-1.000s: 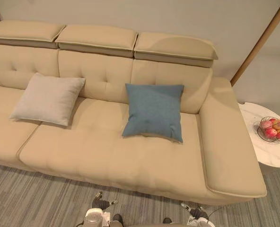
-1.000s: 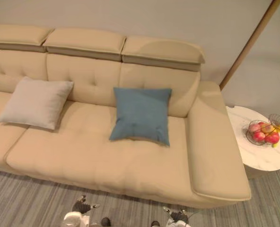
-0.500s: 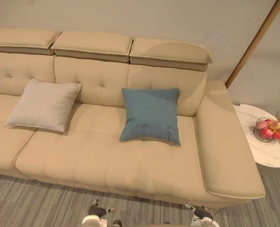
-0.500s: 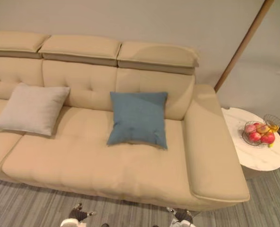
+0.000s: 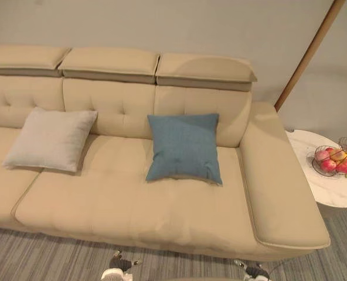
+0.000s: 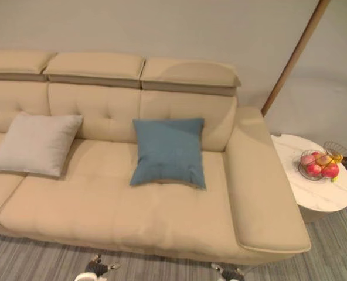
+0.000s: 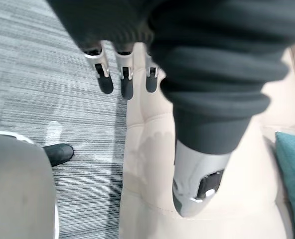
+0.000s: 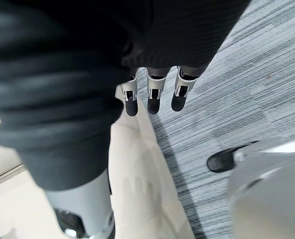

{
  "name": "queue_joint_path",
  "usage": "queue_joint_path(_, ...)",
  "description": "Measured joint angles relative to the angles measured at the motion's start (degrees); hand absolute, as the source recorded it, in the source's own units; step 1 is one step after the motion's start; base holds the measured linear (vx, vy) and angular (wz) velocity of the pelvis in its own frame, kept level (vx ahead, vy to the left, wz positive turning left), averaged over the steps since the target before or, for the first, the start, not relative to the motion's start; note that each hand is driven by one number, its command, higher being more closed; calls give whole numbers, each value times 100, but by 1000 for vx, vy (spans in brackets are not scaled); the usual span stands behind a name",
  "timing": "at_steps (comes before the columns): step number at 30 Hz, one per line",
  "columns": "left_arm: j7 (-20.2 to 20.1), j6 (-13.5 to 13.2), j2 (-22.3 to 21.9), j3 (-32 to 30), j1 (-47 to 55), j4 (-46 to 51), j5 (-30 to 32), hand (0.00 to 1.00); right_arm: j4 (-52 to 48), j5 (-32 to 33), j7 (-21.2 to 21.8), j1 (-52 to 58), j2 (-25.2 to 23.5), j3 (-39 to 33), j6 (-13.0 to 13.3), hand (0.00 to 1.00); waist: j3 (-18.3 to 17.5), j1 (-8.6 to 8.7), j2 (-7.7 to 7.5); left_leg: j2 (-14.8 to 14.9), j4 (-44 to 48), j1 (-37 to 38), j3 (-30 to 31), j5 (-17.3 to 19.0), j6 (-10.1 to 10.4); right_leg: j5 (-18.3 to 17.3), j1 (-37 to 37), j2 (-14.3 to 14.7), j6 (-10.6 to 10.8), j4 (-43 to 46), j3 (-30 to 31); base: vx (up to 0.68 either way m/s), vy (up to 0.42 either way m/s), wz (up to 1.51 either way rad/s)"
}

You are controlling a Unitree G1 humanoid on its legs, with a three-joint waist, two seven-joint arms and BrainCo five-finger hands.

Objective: Pick up cushions and gather them together orderly.

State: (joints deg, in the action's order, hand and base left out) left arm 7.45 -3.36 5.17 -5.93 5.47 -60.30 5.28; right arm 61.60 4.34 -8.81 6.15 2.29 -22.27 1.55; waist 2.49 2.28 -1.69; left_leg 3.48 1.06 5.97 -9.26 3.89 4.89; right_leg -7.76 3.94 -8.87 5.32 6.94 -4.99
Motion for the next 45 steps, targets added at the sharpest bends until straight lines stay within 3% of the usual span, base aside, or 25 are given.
queue_joint_path(3,-43,14,-174,-471,21,23,-97,0,-124,-135,35,149,-14,20,-84,0,54,42,66,93,108,147,-295,77,43,-110,-141,70,-20,304,347,-102,-11,-46)
queue_joint_path(5,-52,21,-306,-724,19,120,-132,0,-462,-195,34,193,-51,73,-101,0,158,9,86,209,717,-56,-446,367,63,-131,-384,184,-1,515,737,-132,-29,-96)
queue_joint_path(7,-55,-2,-468,-858,18,188,-209,0,-654,-195,26,194,-47,224,-88,0,179,-14,170,267,1179,-267,-114,623,-12,-112,-734,350,-8,691,1285,-145,-47,-130)
queue_joint_path(8,-57,-1,-507,-857,21,189,-208,0,-715,-194,29,199,-29,248,-70,0,168,-7,235,308,1212,-294,-32,767,73,-109,-839,443,38,709,1410,-116,3,-122)
queue_joint_path(14,-121,-1,-449,-805,-18,235,-207,0,-953,-199,20,296,-152,360,-88,0,182,50,105,418,1201,-189,-1252,1125,172,234,-1446,813,-24,779,2610,-52,63,-117)
queue_joint_path(16,-121,-1,-439,-681,-69,241,-208,0,-957,-211,22,232,-111,481,-92,0,217,79,123,550,1254,-164,-1772,1101,160,507,-1694,901,-15,816,2404,58,41,-126)
queue_joint_path(17,-131,-4,-431,-659,-99,317,-211,0,-962,-212,9,112,-120,488,-95,0,234,-15,78,631,1308,-68,-2204,1090,177,669,-1969,898,-235,1009,1616,129,28,-174)
queue_joint_path(19,-126,11,-469,-661,-207,336,-219,0,-989,-215,-1,-27,-181,651,-75,0,292,10,30,702,1546,-36,-2600,1088,174,971,-2203,864,-822,1136,261,125,18,-173)
queue_joint_path(20,-129,6,-534,-671,-280,344,-261,0,-1086,-222,0,-60,-229,737,-48,0,346,23,78,800,1769,13,-2794,1020,63,1336,-2106,997,-1390,776,-408,66,-32,-169)
queue_joint_path(21,-135,-8,-562,-734,-354,353,-284,0,-1100,-232,8,-208,-287,788,-43,0,406,-103,177,976,1933,-54,-2935,1012,-124,1508,-1840,1058,-1842,298,-713,19,-91,-173)
queue_joint_path(22,-141,-9,-637,-761,-436,353,-296,0,-1142,-310,16,-226,-284,768,-34,0,411,-92,217,986,1579,21,-3095,892,-269,885,-1881,926,-1932,768,-1228,43,-101,-133)
queue_joint_path(23,-142,-23,-687,-584,-555,382,-317,0,-1061,-439,14,-245,-258,738,-59,0,431,-46,174,700,1186,314,-3239,991,-43,-299,-1939,210,-1216,2103,-2025,37,-94,-65)
queue_joint_path(24,-147,-24,-617,-524,-602,377,-317,0,-1035,-438,13,-227,-286,725,-60,0,429,-13,114,644,1184,319,-3248,1024,15,-476,-1862,129,-1011,2025,-1985,53,-66,-39)
queue_joint_path(25,-149,-10,-607,-522,-669,311,-317,0,-1017,-439,18,-227,-281,712,-59,0,447,5,89,627,1151,367,-3253,1022,65,-507,-1854,211,-1064,1981,-1911,11,-74,-21)
queue_joint_path(27,-160,17,-609,-541,-631,98,-315,0,-851,-439,18,-356,-149,717,-54,0,506,33,297,685,987,468,-3268,833,214,-319,-1642,599,-1059,1449,-1700,23,-98,-54)
queue_joint_path(29,-158,39,-561,-551,-533,101,-307,0,-659,-432,16,-416,-118,700,-50,0,539,31,289,960,1667,377,-3229,803,214,-303,-1468,764,-1054,1188,-1540,71,-136,-49)
queue_joint_path(30,-159,55,-561,-613,-444,109,-302,0,-660,-433,11,-390,-122,669,-51,0,574,37,274,1310,2562,154,-3104,795,142,-282,-1248,870,-1071,1022,-1431,63,-163,-34)
queue_joint_path(31,-161,58,-551,-667,-416,179,-294,0,-659,-432,6,-372,-131,680,-55,0,624,18,240,1591,3378,-98,-2875,870,-108,-261,-1079,991,-1107,900,-1292,63,-168,-44)
queue_joint_path(33,-159,59,-563,-702,-375,278,-260,0,-689,-431,4,-407,-123,728,-61,0,630,-47,298,1772,4327,-538,-2227,1115,-166,-263,-917,1194,-1143,853,-948,53,-63,-90)
queue_joint_path(35,-159,54,-606,-716,-357,354,-254,0,-679,-431,7,-416,-129,728,-69,0,637,-146,293,1469,4304,-876,-1497,1232,-31,-263,-856,1286,-1143,861,-534,84,24,-129)
queue_joint_path(38,-154,23,-670,-724,-380,418,-270,0,-682,-431,-2,-377,-136,729,-104,0,648,-189,277,651,3395,-1157,-137,1370,184,-249,-793,1362,-1086,895,197,98,115,-136)
queue_joint_path(40,-150,-16,-750,-798,-371,455,-317,0,-690,-434,-14,-386,-137,734,-111,0,629,-221,309,231,2572,-1170,901,1320,124,-249,-830,1494,-968,904,705,97,186,-155)
queue_joint_path(41,-153,-17,-771,-799,-363,453,-319,0,-692,-435,-17,-385,-131,744,-111,0,610,-235,336,218,2310,-1151,1079,1215,-51,-256,-884,1577,-954,959,888,125,203,-162)
queue_joint_path(42,-160,-15,-787,-833,-373,449,-317,0,-718,-435,-27,-391,-125,822,-109,0,581,-253,397,277,2060,-1060,1082,1131,62,-348,-1009,1692,-923,1213,1126,139,196,-144)
queue_joint_path(45,-161,-9,-748,-840,-456,326,-316,0,-857,-433,-27,-247,-215,935,-109,0,504,-221,176,253,1971,-882,351,1230,-73,-499,-1253,1652,-701,1602,1578,166,198,-104)
